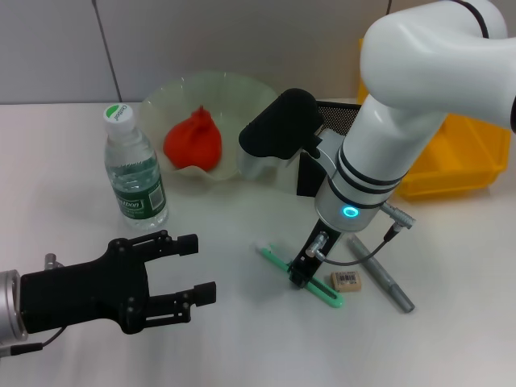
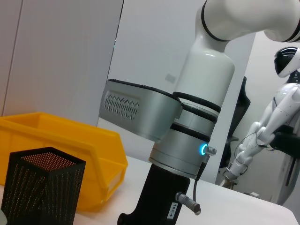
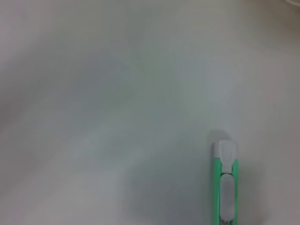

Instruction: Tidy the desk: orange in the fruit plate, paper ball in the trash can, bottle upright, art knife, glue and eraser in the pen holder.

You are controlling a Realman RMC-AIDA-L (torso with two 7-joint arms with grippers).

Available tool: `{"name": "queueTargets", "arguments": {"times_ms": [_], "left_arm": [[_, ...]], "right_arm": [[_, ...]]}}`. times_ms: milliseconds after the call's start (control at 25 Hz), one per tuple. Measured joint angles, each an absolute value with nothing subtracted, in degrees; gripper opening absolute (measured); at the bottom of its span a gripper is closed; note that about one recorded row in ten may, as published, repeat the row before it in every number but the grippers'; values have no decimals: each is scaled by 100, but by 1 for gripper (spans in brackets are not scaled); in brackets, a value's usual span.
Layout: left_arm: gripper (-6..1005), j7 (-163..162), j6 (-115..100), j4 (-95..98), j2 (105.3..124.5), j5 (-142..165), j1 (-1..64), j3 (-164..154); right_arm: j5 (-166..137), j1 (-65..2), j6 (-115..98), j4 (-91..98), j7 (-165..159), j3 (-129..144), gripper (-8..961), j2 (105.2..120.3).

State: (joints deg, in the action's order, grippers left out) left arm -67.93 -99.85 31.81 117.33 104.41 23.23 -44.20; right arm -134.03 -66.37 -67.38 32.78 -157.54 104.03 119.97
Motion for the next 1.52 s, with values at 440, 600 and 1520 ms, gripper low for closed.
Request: {"name": "queueTargets", "arguments": {"times_ms": [440,600,1520], "left_arm": [[787,-6788,-9985,3182,11733,10441,2336,-4416],[787,-6782,-9984,3182,11733,10441,2337,-4410],[787,-6735,-9990,3184,11698,10441,2259,-4341]], "right_arm": [[-13402,-6635,-6725,3281,-15734,10406,184,11996],[-13402,-6635,-6745,3293,-15731,10406,166,11996],[-12177,-4423,-7006,5589,-13118,7998,169,11919]]}}
